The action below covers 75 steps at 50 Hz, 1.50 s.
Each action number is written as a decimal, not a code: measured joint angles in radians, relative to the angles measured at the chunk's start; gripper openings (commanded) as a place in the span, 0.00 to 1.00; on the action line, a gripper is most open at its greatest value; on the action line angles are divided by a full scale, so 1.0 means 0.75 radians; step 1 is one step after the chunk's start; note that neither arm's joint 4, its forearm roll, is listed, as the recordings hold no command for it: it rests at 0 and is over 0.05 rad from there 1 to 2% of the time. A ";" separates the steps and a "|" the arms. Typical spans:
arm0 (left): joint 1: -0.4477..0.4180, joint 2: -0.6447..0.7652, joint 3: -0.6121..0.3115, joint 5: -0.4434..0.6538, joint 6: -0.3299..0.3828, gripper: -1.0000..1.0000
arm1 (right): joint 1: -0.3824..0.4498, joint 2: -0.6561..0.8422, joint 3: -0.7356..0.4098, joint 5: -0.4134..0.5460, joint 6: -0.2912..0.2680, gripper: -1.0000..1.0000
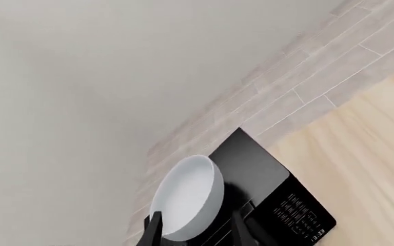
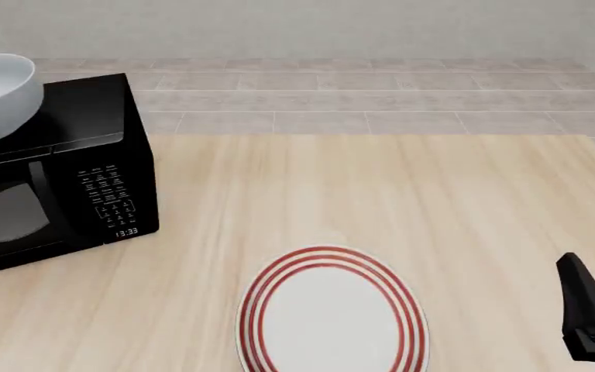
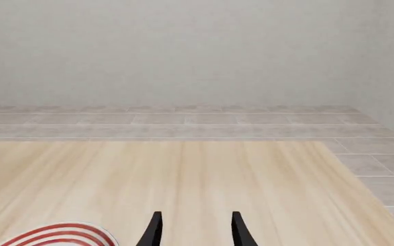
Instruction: Pick up the white bowl and put it on the plate.
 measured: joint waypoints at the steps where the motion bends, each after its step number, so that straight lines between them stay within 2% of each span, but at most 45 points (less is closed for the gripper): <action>1: 0.002 0.009 -0.003 0.001 0.008 1.00 | 0.000 0.000 0.000 0.000 0.000 1.00; 16: 0.010 0.147 -0.018 -0.031 0.118 1.00 | 0.000 0.000 0.000 0.000 0.000 1.00; 35: 0.004 0.302 0.043 -0.138 0.209 1.00 | 0.000 0.000 0.000 0.000 0.000 1.00; 56: 0.122 0.528 0.012 -0.276 0.220 1.00 | 0.000 0.000 0.000 0.000 0.000 1.00; 75: 0.203 0.621 0.057 -0.374 0.232 1.00 | 0.000 0.000 0.000 0.000 0.000 1.00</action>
